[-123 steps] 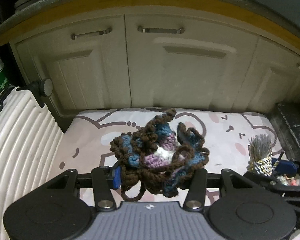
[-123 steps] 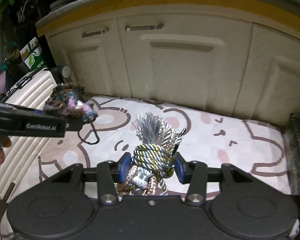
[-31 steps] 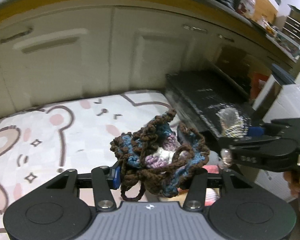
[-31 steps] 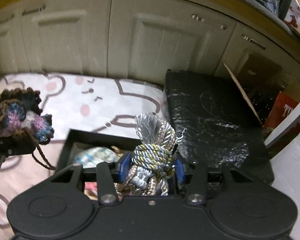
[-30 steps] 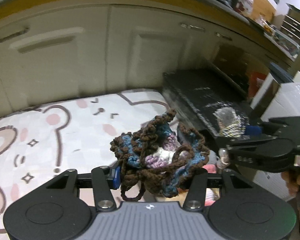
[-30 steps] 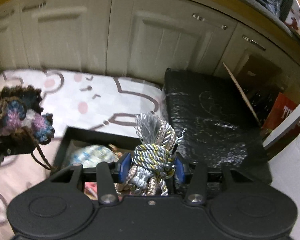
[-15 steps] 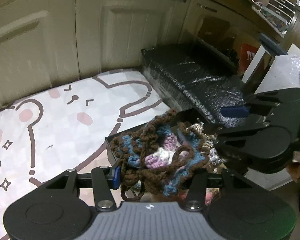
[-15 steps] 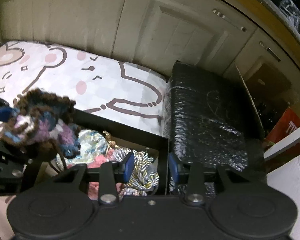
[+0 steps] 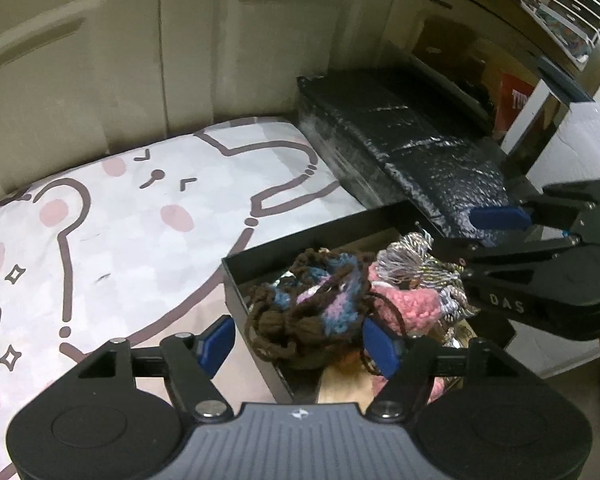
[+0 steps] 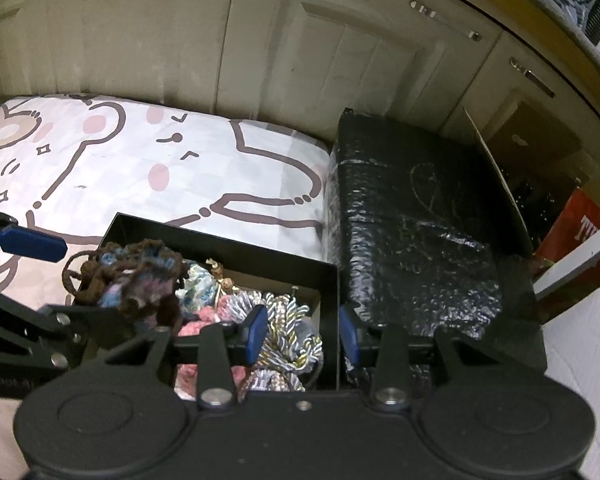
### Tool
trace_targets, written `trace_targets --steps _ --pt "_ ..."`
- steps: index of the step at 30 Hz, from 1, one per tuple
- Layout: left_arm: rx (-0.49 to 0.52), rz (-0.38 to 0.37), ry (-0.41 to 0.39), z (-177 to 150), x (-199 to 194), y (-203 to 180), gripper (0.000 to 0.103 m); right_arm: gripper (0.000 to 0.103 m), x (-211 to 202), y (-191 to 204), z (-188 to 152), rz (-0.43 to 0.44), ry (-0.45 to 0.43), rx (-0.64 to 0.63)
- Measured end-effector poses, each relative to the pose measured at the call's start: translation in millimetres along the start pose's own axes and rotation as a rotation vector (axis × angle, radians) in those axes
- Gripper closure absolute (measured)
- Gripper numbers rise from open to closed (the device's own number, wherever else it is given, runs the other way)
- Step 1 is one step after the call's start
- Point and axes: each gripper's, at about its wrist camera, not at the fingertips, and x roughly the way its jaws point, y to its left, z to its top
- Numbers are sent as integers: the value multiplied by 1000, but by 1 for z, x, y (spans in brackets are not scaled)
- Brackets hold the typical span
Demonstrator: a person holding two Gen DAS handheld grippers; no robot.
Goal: Organize objects
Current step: 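Lower the rope toy and crocheted bundle into the box and open both grippers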
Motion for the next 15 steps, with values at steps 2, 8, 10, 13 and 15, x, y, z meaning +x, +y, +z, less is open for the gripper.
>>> trace_targets --steps 2,8,10,13,15 --pt "-15 3 -6 1 -2 3 32 63 -1 0 0 2 0 6" --pt "-37 -4 -13 3 -6 6 33 61 -2 -4 -1 18 4 32" --pt "-40 -6 -17 3 -7 6 33 60 -4 -6 -1 27 3 49" --pt "-47 1 -29 4 -9 7 34 60 -7 -11 -1 48 -2 94" --pt "-57 18 -35 5 -10 9 36 60 -11 -15 -1 64 -9 136"
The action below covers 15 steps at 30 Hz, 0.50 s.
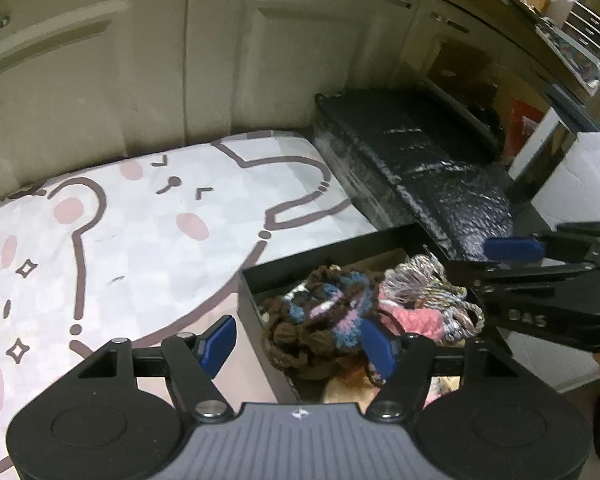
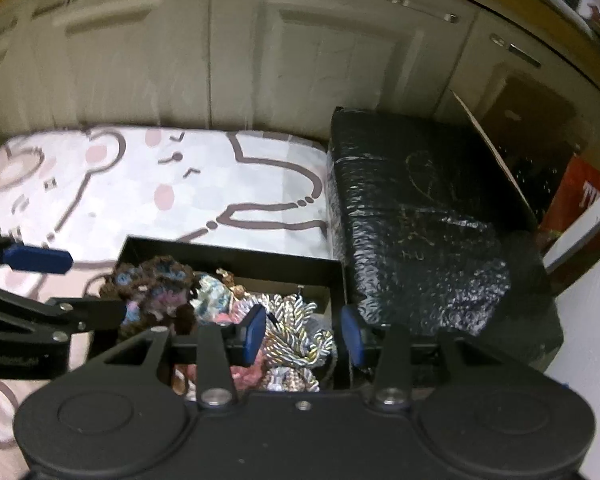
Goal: Organize objects
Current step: 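Lower the rope toy and crocheted bundle into the box and open both grippers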
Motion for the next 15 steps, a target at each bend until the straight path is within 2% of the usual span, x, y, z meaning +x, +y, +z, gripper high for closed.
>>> trace_targets --steps 3,6,15 --pt "-21 36 7 1 3 5 38 60 -5 -4 1 20 -9 46" --pt "-40 41 36 1 13 11 38 60 -6 -4 0 30 -8 59" --pt "-6 67 79 -2 36 6 38 60 -5 -1 0 42 4 51"
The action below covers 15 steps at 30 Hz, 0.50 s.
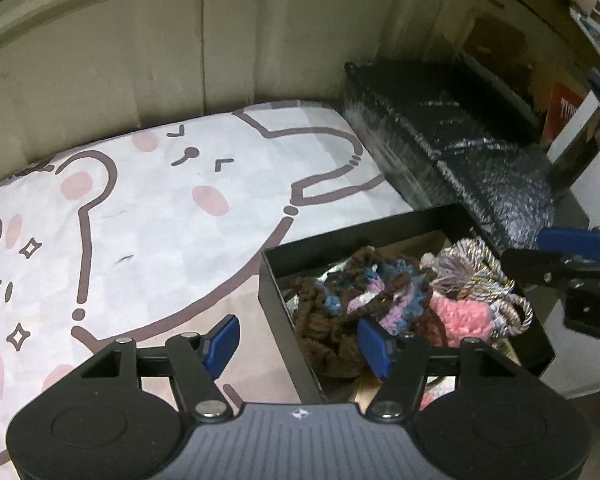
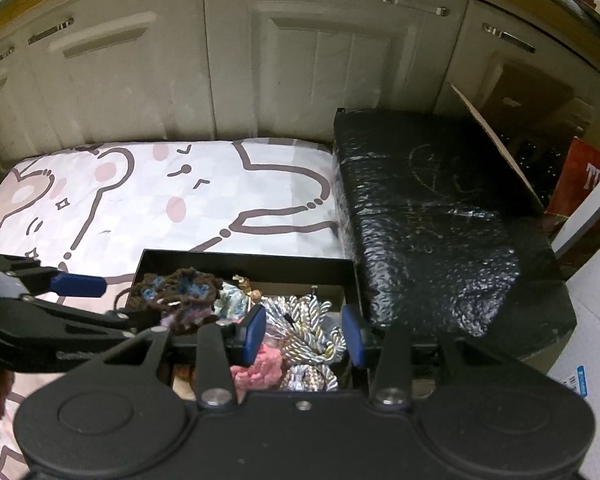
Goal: Organize objects
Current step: 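Lower the rope toy and crocheted bundle into the box and open both grippers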
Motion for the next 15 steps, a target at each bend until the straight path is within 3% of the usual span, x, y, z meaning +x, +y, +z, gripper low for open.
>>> trace_targets --steps 8,15 --pt "-3 4 -4 0 -3 4 36 59 2 -5 -2 5 16 34" --pt "-31 5 -55 3 -30 7 20 51 -9 -10 -2 28 -15 103"
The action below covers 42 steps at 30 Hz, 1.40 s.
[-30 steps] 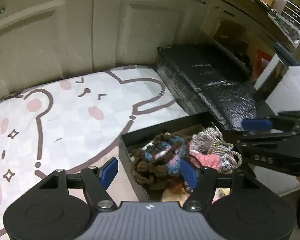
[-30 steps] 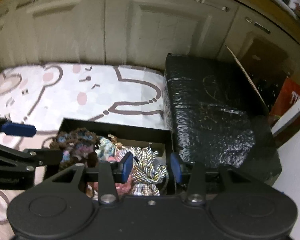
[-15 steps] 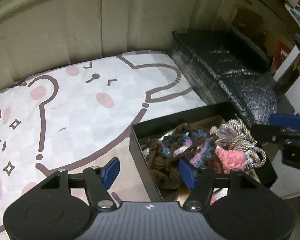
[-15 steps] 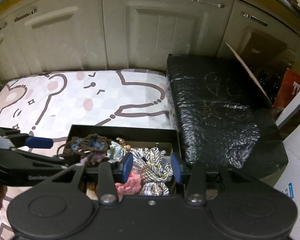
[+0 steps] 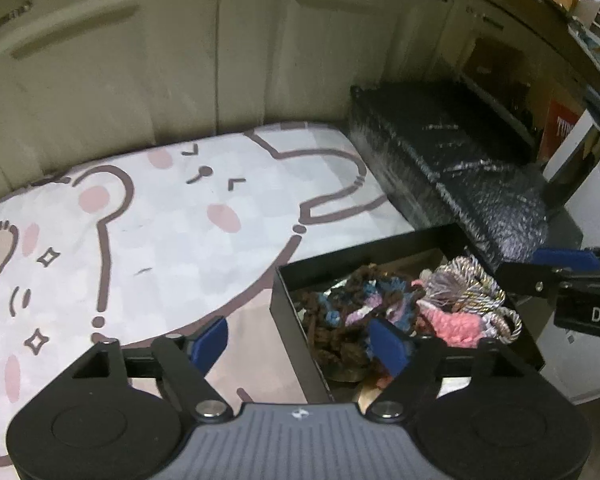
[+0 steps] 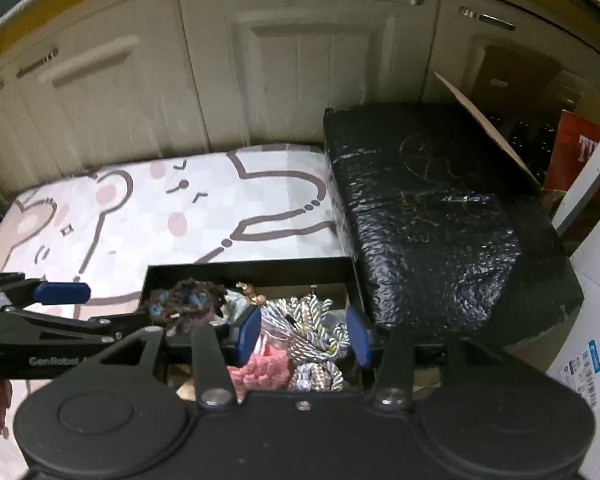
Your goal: Organize objects
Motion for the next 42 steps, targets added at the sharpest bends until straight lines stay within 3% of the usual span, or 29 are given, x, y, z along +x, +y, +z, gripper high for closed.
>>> trace_targets --steps 4,9,18,36,42 --pt "-29 4 -15 0 -16 4 14 43 -11 1 -1 -4 -11 17" --pt "-45 10 -48 -2 -40 5 4 22 -26 1 -4 -19 -25 30" --pt "-44 43 -85 -9 -82 9 0 6 -56 5 -10 -61 -50 43" --pt "-59 88 -167 -34 -153 9 0 6 -123 26 -24 -91 -86 16" --pt "-32 150 -167 -43 -163 0 0 6 -141 27 -35 -91 -105 11"
